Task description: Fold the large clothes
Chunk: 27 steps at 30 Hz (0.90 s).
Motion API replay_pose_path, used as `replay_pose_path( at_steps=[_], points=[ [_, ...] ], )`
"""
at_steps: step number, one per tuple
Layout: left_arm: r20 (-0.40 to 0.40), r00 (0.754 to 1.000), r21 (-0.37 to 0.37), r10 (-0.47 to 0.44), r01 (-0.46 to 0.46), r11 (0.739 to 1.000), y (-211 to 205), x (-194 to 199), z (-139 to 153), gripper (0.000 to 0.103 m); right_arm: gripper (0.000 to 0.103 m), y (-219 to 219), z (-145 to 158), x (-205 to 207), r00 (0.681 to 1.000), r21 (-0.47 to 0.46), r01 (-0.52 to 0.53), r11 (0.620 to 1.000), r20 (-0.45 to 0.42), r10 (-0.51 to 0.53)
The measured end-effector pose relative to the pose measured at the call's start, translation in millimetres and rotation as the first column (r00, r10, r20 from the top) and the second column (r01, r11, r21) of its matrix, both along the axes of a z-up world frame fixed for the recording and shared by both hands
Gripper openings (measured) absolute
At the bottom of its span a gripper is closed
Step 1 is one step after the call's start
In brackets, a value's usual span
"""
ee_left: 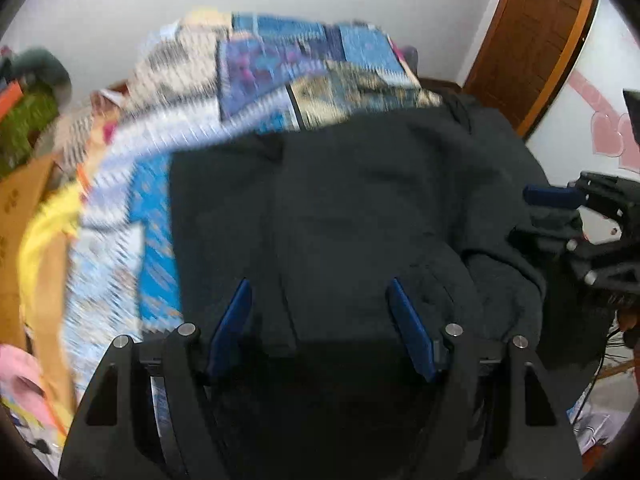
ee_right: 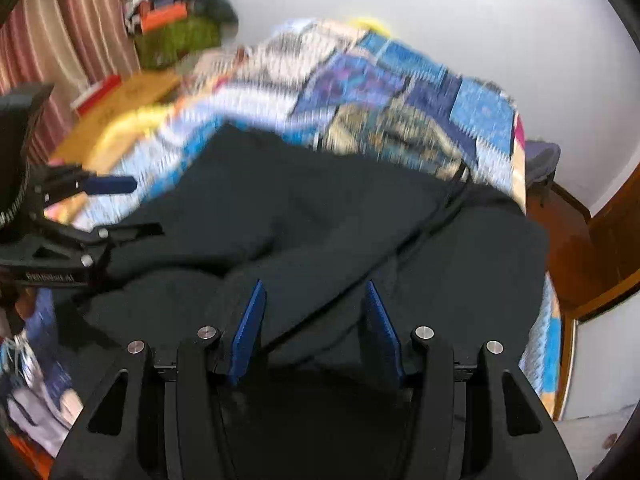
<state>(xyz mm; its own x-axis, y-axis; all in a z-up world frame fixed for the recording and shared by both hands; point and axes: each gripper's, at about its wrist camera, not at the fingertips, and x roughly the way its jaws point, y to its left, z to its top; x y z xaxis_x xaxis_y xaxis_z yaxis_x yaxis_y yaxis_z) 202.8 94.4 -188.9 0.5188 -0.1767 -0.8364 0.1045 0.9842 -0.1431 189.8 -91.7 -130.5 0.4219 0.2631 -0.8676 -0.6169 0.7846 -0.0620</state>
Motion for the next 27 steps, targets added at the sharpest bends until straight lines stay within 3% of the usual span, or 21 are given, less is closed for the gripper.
replay_pose_path(
  at_steps=[4, 8, 12, 16, 20, 23, 27],
  points=[
    [-0.045, 0.999, -0.050, 0.009, -0.011, 0.999, -1, 0, -22, 0.071, 0.053, -10, -7, -5, 1.000, 0.014, 0.011, 1.000, -0.005, -0.011],
    [-0.054, 0.998, -0.054, 0.024, -0.027, 0.998, 3, 3, -15, 0.071, 0.053, -20, 3, 2, 0.998, 0.060, 0.045, 0.997, -0.051, -0.042],
    [0.051, 0.997, -0.009, 0.058, -0.057, 0.998, 14, 1, 18, 0.071, 0.053, -28, 22, 3, 0.998, 0.075, 0.063, 0.995, 0.007, -0.064],
    [0.148, 0.980, -0.033, 0.132, -0.129, 0.991, 40, 3, 51, 0.071, 0.053, -47, 45, 7, 0.991, 0.105, 0.097, 0.990, 0.082, -0.106],
    [0.193, 0.958, -0.051, 0.212, -0.206, 0.977, 69, 12, 63, 0.071, 0.054, -69, 59, 20, 0.978, 0.145, 0.168, 0.975, 0.103, -0.184],
    [0.181, 0.947, -0.038, 0.264, -0.261, 0.965, 89, 20, 58, 0.071, 0.054, -90, 64, 30, 0.963, 0.166, 0.232, 0.958, 0.101, -0.251],
    [0.120, 0.943, -0.076, 0.311, -0.303, 0.950, 110, 29, 37, 0.071, 0.056, -117, 64, 44, 0.939, 0.183, 0.316, 0.931, 0.080, -0.335]
  ],
)
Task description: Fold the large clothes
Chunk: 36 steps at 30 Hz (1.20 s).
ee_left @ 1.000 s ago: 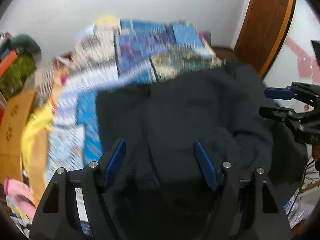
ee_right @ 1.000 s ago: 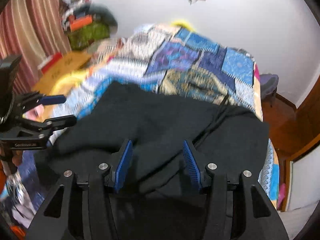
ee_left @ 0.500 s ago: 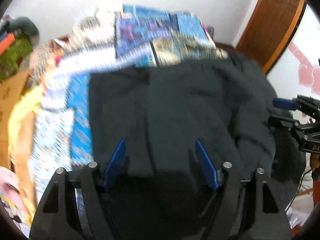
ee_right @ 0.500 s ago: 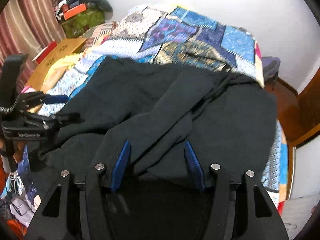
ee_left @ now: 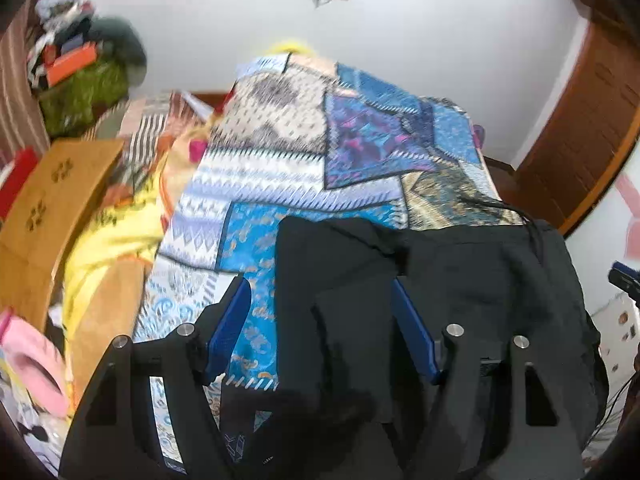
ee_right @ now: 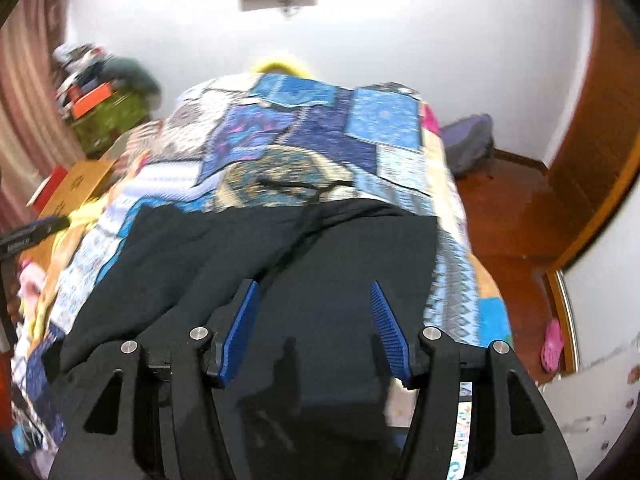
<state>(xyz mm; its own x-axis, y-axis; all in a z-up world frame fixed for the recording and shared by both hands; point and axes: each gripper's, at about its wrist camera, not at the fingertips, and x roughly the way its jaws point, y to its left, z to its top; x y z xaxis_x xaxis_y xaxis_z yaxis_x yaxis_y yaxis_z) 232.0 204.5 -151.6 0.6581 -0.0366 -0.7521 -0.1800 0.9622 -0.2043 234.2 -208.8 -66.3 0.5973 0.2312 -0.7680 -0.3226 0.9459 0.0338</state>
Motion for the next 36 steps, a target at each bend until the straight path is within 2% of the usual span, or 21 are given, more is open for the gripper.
replay_pose_path(
  at_steps=[5, 9, 16, 19, 21, 25, 28, 29, 31, 32, 33, 34, 36],
  points=[
    [-0.103, 0.994, -0.149, 0.022, -0.037, 0.988, 21, 12, -45, 0.071, 0.057, -37, -11, 20, 0.991, 0.101, 0.112, 0.989, -0.085, -0.103],
    [-0.159, 0.987, -0.292, -0.001, -0.046, 0.955, 29, 22, -81, 0.071, 0.057, -62, -32, 35, 0.967, 0.151, 0.216, 0.965, -0.167, -0.191],
    [-0.242, 0.970, -0.379, -0.002, -0.092, 0.921, 35, 41, -124, 0.071, 0.057, -83, -72, 53, 0.922, 0.180, 0.290, 0.940, -0.314, -0.225],
    [-0.282, 0.959, -0.406, -0.001, -0.118, 0.906, 35, 50, -141, 0.071, 0.057, -85, -89, 60, 0.905, 0.216, 0.292, 0.932, -0.376, -0.197],
    [-0.279, 0.960, -0.425, -0.002, -0.122, 0.897, 35, 54, -147, 0.072, 0.057, -88, -97, 65, 0.895, 0.266, 0.290, 0.919, -0.416, -0.161],
    [-0.253, 0.966, -0.430, -0.045, -0.070, 0.900, 27, 63, -145, 0.072, 0.060, -96, -107, 76, 0.873, 0.376, 0.314, 0.872, -0.474, -0.110],
    [-0.245, 0.967, -0.424, -0.064, -0.047, 0.904, 21, 69, -145, 0.072, 0.060, -96, -108, 80, 0.877, 0.399, 0.313, 0.862, -0.470, -0.101],
    [-0.243, 0.968, -0.420, -0.066, -0.043, 0.907, 20, 70, -146, 0.070, 0.060, -93, -107, 81, 0.880, 0.400, 0.309, 0.863, -0.465, -0.099],
    [-0.239, 0.969, -0.417, -0.061, -0.046, 0.908, 20, 70, -145, 0.059, 0.060, -87, -104, 83, 0.892, 0.395, 0.285, 0.873, -0.443, -0.091],
    [-0.239, 0.970, -0.414, -0.052, -0.053, 0.909, 21, 69, -144, 0.048, 0.058, -84, -102, 84, 0.898, 0.395, 0.275, 0.876, -0.431, -0.087],
    [-0.240, 0.970, -0.402, -0.038, -0.064, 0.913, 21, 69, -142, 0.038, 0.055, -81, -101, 85, 0.904, 0.397, 0.266, 0.879, -0.418, -0.085],
    [-0.237, 0.971, -0.395, -0.034, -0.064, 0.917, 22, 69, -140, 0.033, 0.045, -78, -99, 88, 0.910, 0.393, 0.255, 0.883, -0.407, -0.082],
    [-0.225, 0.974, -0.338, -0.025, -0.054, 0.939, 17, 67, -130, 0.022, 0.033, -68, -93, 90, 0.913, 0.313, 0.239, 0.919, -0.395, -0.103]
  ],
)
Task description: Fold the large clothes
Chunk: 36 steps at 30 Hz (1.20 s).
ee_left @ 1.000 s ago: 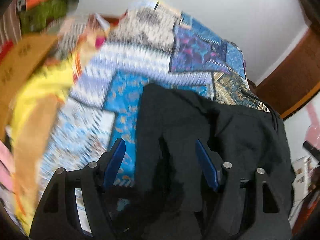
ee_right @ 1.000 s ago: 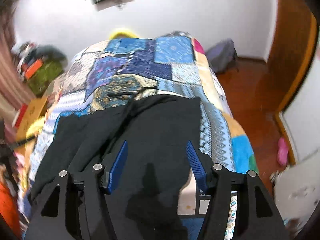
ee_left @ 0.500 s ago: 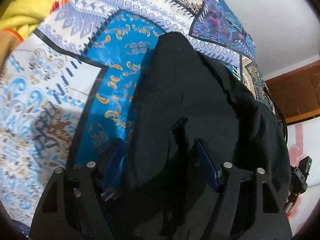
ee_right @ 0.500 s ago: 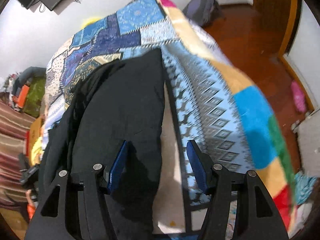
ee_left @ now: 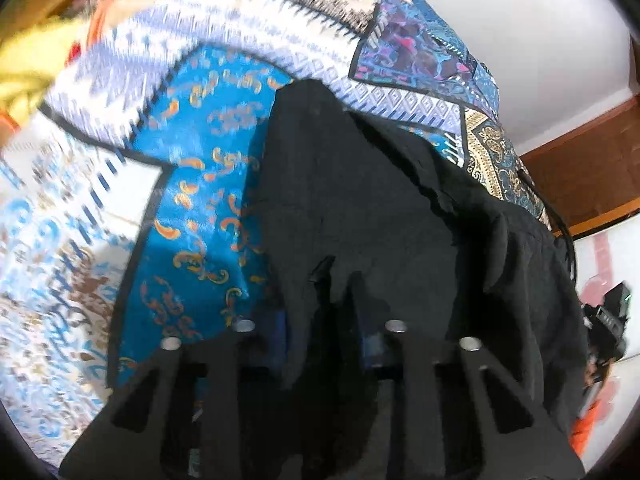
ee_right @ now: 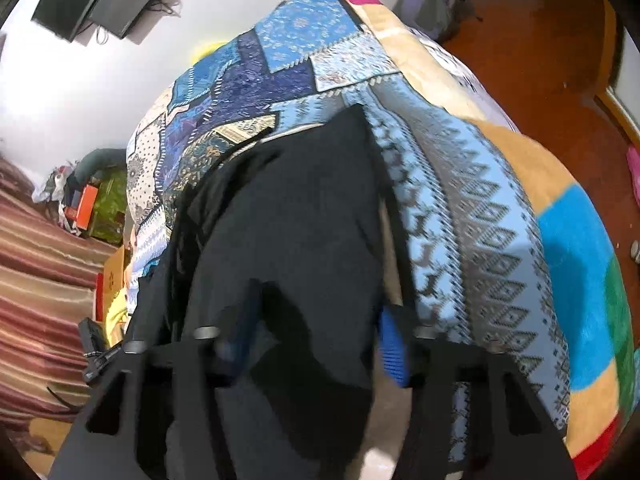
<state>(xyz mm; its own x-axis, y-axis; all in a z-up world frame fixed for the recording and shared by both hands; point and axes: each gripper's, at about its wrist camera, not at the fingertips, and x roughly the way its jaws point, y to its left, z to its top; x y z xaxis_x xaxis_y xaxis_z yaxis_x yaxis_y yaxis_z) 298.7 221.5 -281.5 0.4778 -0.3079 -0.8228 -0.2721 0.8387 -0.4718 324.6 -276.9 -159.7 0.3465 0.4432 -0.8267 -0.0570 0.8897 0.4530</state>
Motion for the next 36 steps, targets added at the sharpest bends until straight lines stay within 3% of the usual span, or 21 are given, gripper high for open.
replay_pose_path(
  at_steps=[1, 2, 5, 9, 15, 18, 21, 24, 29, 32, 36],
  points=[
    [0.010, 1.000, 0.052, -0.011, 0.011, 0.999, -5, -1, 8, 0.019, 0.010, 5, 6, -1, 0.999, -0.010, -0.025, 1.000, 0.022, 0.026],
    [0.021, 1.000, 0.097, -0.017, 0.015, 0.995, -9, -1, 14, 0.015, 0.007, 9, 12, -1, 0.998, -0.005, -0.053, 0.999, 0.036, 0.053],
    [0.071, 0.997, 0.214, -0.021, 0.005, 0.977, -16, 0, 40, 0.012, 0.007, 23, 37, -3, 0.990, -0.076, -0.083, 0.994, 0.112, 0.091],
    [0.151, 0.988, 0.230, -0.017, -0.018, 0.973, -6, 6, 75, 0.011, 0.006, 44, 65, 3, 0.972, -0.084, -0.129, 0.988, 0.189, 0.142],
    [0.200, 0.980, 0.297, -0.017, -0.044, 0.954, 3, 24, 104, 0.011, 0.006, 78, 72, 25, 0.952, -0.111, -0.153, 0.982, 0.249, 0.176],
    [0.219, 0.976, 0.371, 0.006, -0.089, 0.924, 11, 27, 109, 0.006, 0.006, 89, 69, 34, 0.949, -0.137, -0.140, 0.981, 0.263, 0.172],
    [0.252, 0.968, 0.347, 0.000, -0.091, 0.933, 21, 26, 111, 0.006, 0.006, 93, 64, 40, 0.950, -0.179, -0.120, 0.977, 0.266, 0.165],
    [0.226, 0.974, 0.382, 0.013, -0.101, 0.919, 26, 33, 107, 0.006, 0.006, 95, 51, 50, 0.956, -0.225, -0.103, 0.969, 0.246, 0.158],
    [0.178, 0.984, 0.358, 0.026, -0.089, 0.929, 24, 33, 92, 0.006, 0.009, 86, 23, 62, 0.977, -0.247, -0.084, 0.965, 0.169, 0.129],
    [0.145, 0.989, 0.359, 0.022, -0.074, 0.931, 20, 33, 85, 0.006, 0.011, 80, 25, 58, 0.979, -0.246, -0.044, 0.968, 0.181, 0.091],
    [0.129, 0.992, 0.365, 0.009, -0.056, 0.930, 13, 26, 87, 0.006, 0.015, 78, 39, 44, 0.982, -0.275, -0.064, 0.959, 0.156, 0.111]
  ],
)
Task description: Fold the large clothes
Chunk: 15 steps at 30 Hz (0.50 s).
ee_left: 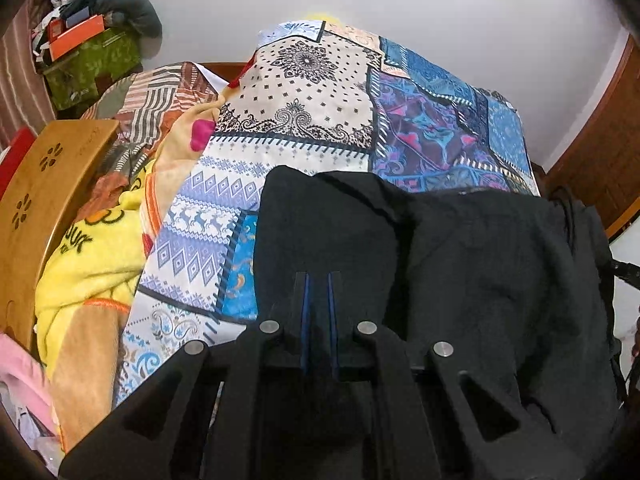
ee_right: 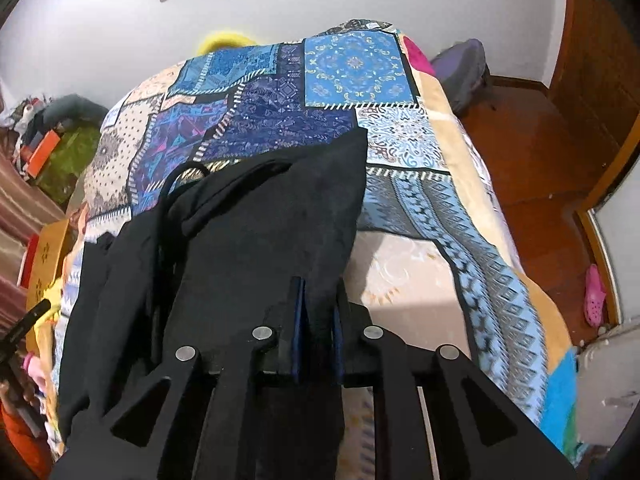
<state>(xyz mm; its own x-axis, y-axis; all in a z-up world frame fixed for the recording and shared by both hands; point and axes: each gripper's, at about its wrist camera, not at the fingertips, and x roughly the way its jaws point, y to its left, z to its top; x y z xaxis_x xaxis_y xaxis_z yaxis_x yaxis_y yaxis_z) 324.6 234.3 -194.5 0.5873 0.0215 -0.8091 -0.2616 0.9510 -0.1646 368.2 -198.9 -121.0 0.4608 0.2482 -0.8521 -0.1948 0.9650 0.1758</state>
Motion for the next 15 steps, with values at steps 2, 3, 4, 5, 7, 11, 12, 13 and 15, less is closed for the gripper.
replay_pose_path(
  at_steps=[2, 3, 4, 5, 7, 11, 12, 13, 15],
  points=[
    [0.007, 1.000, 0.004, -0.008, 0.008, 1.000, -4, -7, 7, 0.006, 0.020, 0, 10, -14, 1.000, -0.008, -0.029, 1.000, 0.009, 0.029],
    [0.011, 1.000, 0.006, -0.009, 0.009, 1.000, -6, -10, 10, 0.006, 0.023, 0, 13, -18, 0.999, -0.013, -0.038, 0.999, 0.017, 0.038],
    [0.018, 1.000, 0.009, -0.011, 0.010, 1.000, -8, -14, 16, 0.006, 0.026, 0, 19, -26, 0.998, -0.026, -0.050, 0.998, 0.034, 0.051],
    [0.025, 1.000, 0.012, -0.013, 0.012, 1.000, -9, -18, 21, 0.006, 0.027, 1, 25, -34, 0.997, -0.043, -0.062, 0.997, 0.052, 0.064],
    [0.042, 0.999, 0.022, -0.017, 0.016, 1.000, -12, -29, 33, 0.006, 0.030, 3, 39, -51, 0.991, -0.069, -0.092, 0.993, 0.094, 0.098],
    [0.078, 0.997, 0.040, -0.023, 0.020, 0.999, -17, -52, 57, 0.014, 0.047, 2, 67, -84, 0.976, -0.094, -0.116, 0.989, 0.171, 0.131],
    [0.090, 0.996, 0.051, -0.026, 0.021, 0.998, -18, -61, 64, 0.019, 0.054, 2, 71, -90, 0.974, -0.094, -0.116, 0.989, 0.186, 0.132],
    [0.098, 0.995, 0.057, -0.026, 0.020, 0.998, -19, -67, 68, 0.022, 0.057, 0, 77, -98, 0.969, -0.093, -0.119, 0.989, 0.205, 0.136],
    [0.120, 0.992, 0.070, -0.025, 0.017, 0.997, -20, -83, 78, 0.040, 0.058, -2, 83, -111, 0.965, -0.092, -0.130, 0.987, 0.218, 0.147]
  ],
)
